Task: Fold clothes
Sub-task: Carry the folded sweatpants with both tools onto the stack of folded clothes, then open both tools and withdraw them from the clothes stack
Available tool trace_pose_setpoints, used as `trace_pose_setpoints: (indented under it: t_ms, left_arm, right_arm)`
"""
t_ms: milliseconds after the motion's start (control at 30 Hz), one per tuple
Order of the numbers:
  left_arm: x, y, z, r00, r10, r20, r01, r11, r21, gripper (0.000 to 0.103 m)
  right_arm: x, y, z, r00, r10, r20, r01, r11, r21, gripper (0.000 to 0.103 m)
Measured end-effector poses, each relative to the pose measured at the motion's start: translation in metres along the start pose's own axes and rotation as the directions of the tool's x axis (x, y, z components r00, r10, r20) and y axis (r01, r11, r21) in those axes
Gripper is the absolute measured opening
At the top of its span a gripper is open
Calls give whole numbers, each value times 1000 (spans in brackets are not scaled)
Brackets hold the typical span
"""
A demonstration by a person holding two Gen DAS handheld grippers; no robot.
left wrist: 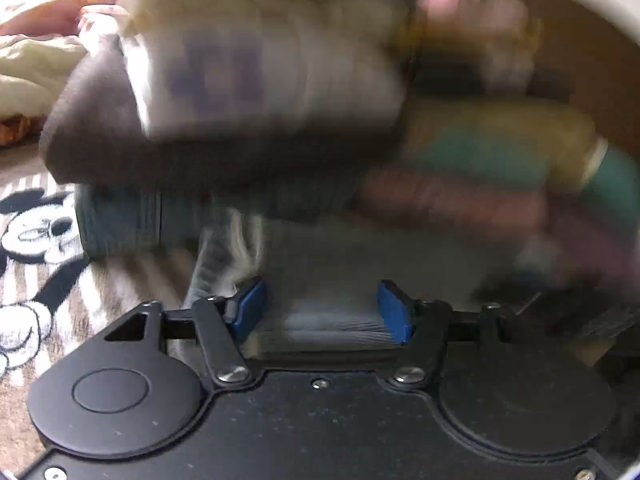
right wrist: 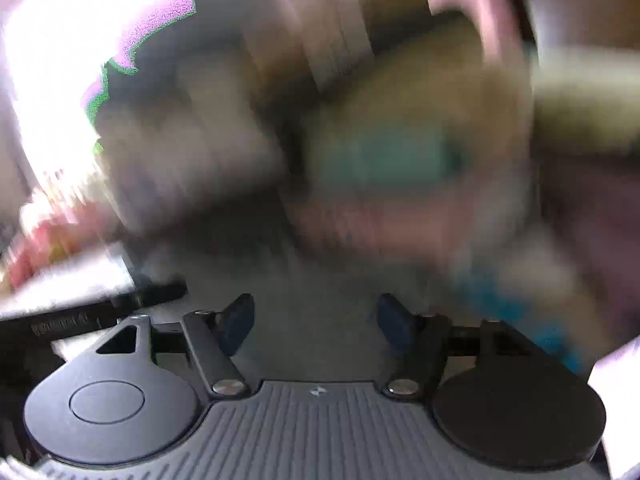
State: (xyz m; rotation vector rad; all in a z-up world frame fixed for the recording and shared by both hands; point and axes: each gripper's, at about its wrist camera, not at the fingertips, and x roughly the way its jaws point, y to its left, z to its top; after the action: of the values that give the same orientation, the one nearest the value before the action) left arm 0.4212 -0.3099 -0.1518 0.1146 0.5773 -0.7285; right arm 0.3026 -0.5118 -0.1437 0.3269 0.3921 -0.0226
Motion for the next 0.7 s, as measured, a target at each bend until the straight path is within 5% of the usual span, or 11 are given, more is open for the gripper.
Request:
trace_pose_setpoints:
  t_ms: [167,367,533,633,700]
  left_arm:
    - [-4,-6,4,1000,24,-21,-23,999,22,66]
    - [-79,18,-22,999,40,-24,-43,989,-140,73]
    - [-158,43,-81,986,76,-147,-121,937,-327,74]
    - [-220,52,-112,980,111,-163,-172,885,-432,85]
    - [-247,52,-129,971,143,-194,-221,848,-481,87]
  right_arm:
    - [18,-12,-5,994,-22,-108,29,997,67,69]
    - [-17,-4,-4,1000,-11,2,11,995,96,84]
    - [-44,23,-21,980,200,2,-194,950,246,103]
    - [-44,53,-39,931,363,-45,-322,872,368,103]
    - [-50,83,-52,901,422,-104,-362,860,360,103]
